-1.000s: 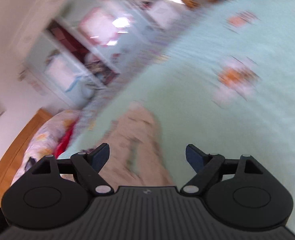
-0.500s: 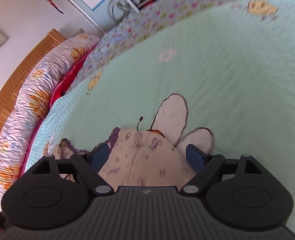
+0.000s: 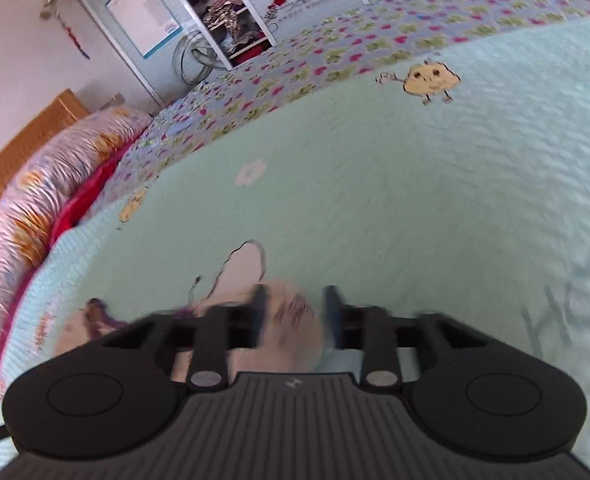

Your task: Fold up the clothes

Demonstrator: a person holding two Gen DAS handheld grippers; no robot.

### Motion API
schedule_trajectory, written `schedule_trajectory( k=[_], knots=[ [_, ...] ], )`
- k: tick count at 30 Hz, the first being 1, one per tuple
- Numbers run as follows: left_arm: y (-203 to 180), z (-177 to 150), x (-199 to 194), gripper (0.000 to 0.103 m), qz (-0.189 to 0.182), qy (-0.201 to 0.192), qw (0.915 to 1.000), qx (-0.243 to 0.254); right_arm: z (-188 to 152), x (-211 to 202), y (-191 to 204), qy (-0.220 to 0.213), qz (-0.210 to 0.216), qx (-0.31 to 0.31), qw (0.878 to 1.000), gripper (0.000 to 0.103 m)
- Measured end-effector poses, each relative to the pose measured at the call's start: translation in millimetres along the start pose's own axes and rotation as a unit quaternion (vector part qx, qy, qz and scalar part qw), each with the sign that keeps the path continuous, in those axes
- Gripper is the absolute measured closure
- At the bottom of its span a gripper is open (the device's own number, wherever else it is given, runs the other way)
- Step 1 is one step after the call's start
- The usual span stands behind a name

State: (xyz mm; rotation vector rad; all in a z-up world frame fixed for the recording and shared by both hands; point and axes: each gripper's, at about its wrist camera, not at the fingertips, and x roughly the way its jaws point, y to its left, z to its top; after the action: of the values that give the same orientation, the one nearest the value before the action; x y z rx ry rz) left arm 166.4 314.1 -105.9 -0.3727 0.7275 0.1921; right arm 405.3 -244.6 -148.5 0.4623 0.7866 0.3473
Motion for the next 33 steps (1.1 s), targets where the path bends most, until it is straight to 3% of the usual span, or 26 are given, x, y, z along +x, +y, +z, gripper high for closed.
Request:
schedule_trajectory(
  k=[2, 4, 8, 10, 14, 16, 18, 20, 21, 22, 25, 27, 29, 30, 31, 32, 33],
  knots=[
    [4, -6, -12, 0.048, 0.004, 0.003, 1.0000, -0.003, -25, -33, 8, -0.020, -0.003, 0.001, 1.000, 0.047],
    [8, -13, -25, 0.047, 0.008, 0.007, 0.9999, -0.006, -62, -67, 12, -0.022, -0.016, 0.011, 1.000, 0.033],
    [17, -25, -50, 0.046, 0.017, 0.014, 0.9997, -0.012, -153, -126, 21, 0.014, -0.019, 0.024, 0.999, 0.033],
    [22, -35, -63, 0.046, 0.016, 0.019, 0.9994, -0.024, -192, -153, 28, 0.022, -0.046, 0.032, 0.998, 0.033],
    [25, -58, -92, 0.044, 0.009, 0.030, 0.9988, -0.039, -251, -200, 43, 0.019, -0.068, 0.042, 0.997, 0.032],
    [25, -68, -102, 0.044, 0.007, 0.037, 0.9983, -0.045, -266, -208, 44, 0.016, -0.067, 0.061, 0.996, 0.032],
    [25, -76, -110, 0.044, 0.005, 0.046, 0.9974, -0.056, -273, -207, 43, 0.007, -0.061, 0.076, 0.995, 0.033],
    [22, -81, -120, 0.044, 0.001, 0.048, 0.9970, -0.060, -275, -200, 42, 0.012, -0.071, 0.075, 0.995, 0.058],
    [20, -83, -126, 0.044, 0.000, 0.046, 0.9973, -0.058, -273, -198, 40, 0.016, -0.076, 0.076, 0.994, 0.091],
    [18, -85, -132, 0.044, -0.001, 0.043, 0.9975, -0.056, -270, -202, 34, 0.016, -0.076, 0.084, 0.993, 0.094],
    [18, -87, -153, 0.043, 0.003, 0.029, 0.9987, -0.041, -256, -215, 19, 0.010, -0.088, 0.096, 0.991, 0.094],
    [23, -86, -162, 0.043, 0.009, 0.023, 0.9986, -0.046, -230, -239, 13, -0.025, -0.148, 0.051, 0.987, 0.094],
    [28, -84, -168, 0.043, 0.012, 0.019, 0.9982, -0.056, -196, -272, 11, -0.092, -0.251, -0.024, 0.963, 0.094],
    [31, -84, -171, 0.043, 0.014, 0.017, 0.9979, -0.060, -182, -288, 12, -0.123, -0.304, -0.057, 0.943, 0.088],
    [32, -84, -173, 0.043, 0.014, 0.016, 0.9979, -0.061, -173, -303, 12, -0.140, -0.332, -0.067, 0.931, 0.084],
    [33, -85, -175, 0.041, 0.013, 0.015, 0.9979, -0.062, -169, -316, 12, -0.146, -0.326, -0.054, 0.933, 0.079],
    [34, -90, -175, 0.040, 0.012, 0.023, 0.9978, -0.061, -165, -330, 11, -0.152, -0.319, -0.042, 0.934, 0.067]
  ],
)
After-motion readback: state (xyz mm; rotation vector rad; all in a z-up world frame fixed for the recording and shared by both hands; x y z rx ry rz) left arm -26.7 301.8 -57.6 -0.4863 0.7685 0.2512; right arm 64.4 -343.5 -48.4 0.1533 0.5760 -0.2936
